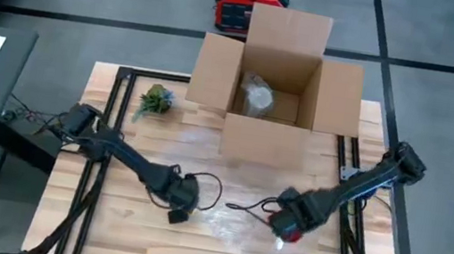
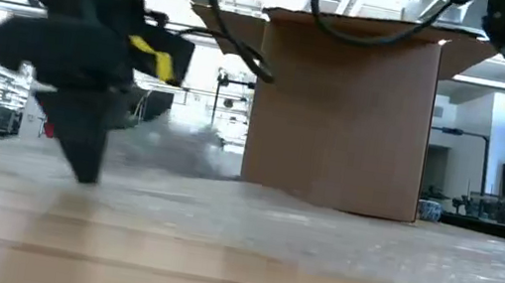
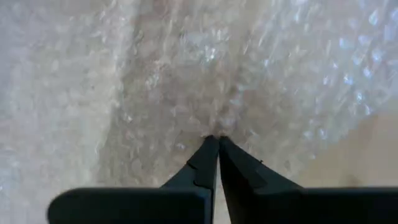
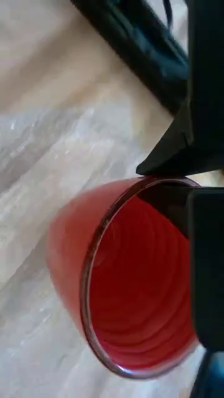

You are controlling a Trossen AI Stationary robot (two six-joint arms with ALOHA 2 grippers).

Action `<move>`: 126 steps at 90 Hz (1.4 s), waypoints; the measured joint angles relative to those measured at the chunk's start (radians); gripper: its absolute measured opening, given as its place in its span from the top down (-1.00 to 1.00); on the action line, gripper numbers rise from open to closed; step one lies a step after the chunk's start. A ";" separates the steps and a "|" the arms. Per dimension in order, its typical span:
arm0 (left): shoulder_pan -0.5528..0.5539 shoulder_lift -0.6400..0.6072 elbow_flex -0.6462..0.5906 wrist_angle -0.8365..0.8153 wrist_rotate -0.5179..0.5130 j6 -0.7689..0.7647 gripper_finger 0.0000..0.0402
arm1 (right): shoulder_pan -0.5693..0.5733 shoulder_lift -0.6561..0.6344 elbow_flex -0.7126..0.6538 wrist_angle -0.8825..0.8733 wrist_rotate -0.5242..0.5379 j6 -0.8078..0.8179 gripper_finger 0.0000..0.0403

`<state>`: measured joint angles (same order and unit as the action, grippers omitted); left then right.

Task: Wrap mug
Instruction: Wrap the red mug in the bubble wrap

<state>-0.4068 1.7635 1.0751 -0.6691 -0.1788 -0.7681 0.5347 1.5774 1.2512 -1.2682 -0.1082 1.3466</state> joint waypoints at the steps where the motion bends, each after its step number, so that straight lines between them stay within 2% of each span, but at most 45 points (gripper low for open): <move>1: -0.004 -0.007 0.004 -0.003 -0.003 -0.012 1.00 | -0.004 -0.007 0.001 0.004 -0.001 -0.007 1.00; 9: -0.028 -0.081 0.041 -0.023 -0.036 -0.085 1.00 | -0.032 -0.059 0.002 0.044 -0.002 -0.026 1.00; 17: -0.043 -0.134 0.048 -0.053 -0.091 -0.149 1.00 | -0.041 -0.075 0.003 0.140 0.023 0.021 1.00; 28: -0.036 -0.143 0.035 -0.198 -0.126 -0.171 1.00 | -0.041 -0.013 0.003 0.193 0.036 0.063 1.00; 34: -0.021 -0.131 -0.012 -0.212 -0.133 -0.153 1.00 | -0.039 0.044 0.002 0.239 0.016 0.063 1.00; 42: -0.006 -0.123 -0.100 -0.117 -0.100 -0.132 1.00 | -0.037 0.105 0.004 0.255 -0.004 0.038 1.00; 52: -0.009 -0.125 -0.216 0.087 0.014 -0.119 1.00 | -0.038 0.126 0.010 0.224 -0.026 -0.007 1.00; 58: -0.025 -0.132 -0.267 0.187 0.072 -0.163 1.00 | -0.035 0.122 0.010 0.174 -0.028 -0.018 1.00; 72: -0.098 -0.146 -0.287 0.319 0.139 -0.290 1.00 | -0.032 0.046 0.000 -0.012 -0.002 -0.020 1.00; 81: -0.132 -0.157 -0.255 0.361 0.142 -0.336 1.00 | -0.032 -0.015 0.004 -0.009 0.005 0.004 1.00; 91: -0.139 -0.178 -0.199 0.291 0.073 -0.346 1.00 | -0.037 -0.053 0.034 0.030 0.022 0.056 1.00; 102: -0.141 -0.205 -0.124 0.134 0.021 -0.343 1.00 | -0.052 -0.029 0.116 0.122 0.061 0.083 1.00; 115: -0.151 -0.256 -0.051 -0.074 -0.013 -0.375 1.00 | -0.101 0.098 0.252 0.103 0.061 0.027 1.00; 126: -0.185 -0.279 -0.045 -0.223 -0.017 -0.495 1.00 | -0.149 0.233 0.366 0.055 0.069 -0.070 1.00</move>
<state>-0.5919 1.4847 1.0306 -0.8924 -0.1962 -1.2631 0.3862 1.8104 1.6173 -1.2129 -0.0387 1.2765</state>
